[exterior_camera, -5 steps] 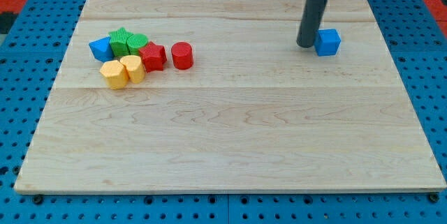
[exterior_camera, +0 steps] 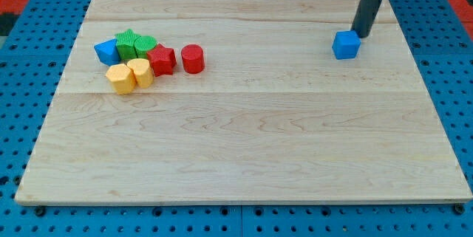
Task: Move blue cube to the bottom side of the board
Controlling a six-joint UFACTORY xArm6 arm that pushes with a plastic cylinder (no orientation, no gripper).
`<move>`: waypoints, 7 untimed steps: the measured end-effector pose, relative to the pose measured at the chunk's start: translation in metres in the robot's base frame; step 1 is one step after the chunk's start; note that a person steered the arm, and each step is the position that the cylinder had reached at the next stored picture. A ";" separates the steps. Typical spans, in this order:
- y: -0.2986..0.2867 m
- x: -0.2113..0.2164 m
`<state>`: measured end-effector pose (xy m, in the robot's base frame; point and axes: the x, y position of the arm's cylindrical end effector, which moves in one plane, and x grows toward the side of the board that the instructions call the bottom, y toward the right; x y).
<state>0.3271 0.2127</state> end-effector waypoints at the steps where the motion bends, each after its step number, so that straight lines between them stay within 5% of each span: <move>1: -0.061 0.006; 2: -0.074 0.002; 4: -0.059 0.108; 5: -0.041 0.099; 7: -0.052 0.172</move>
<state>0.4994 0.1603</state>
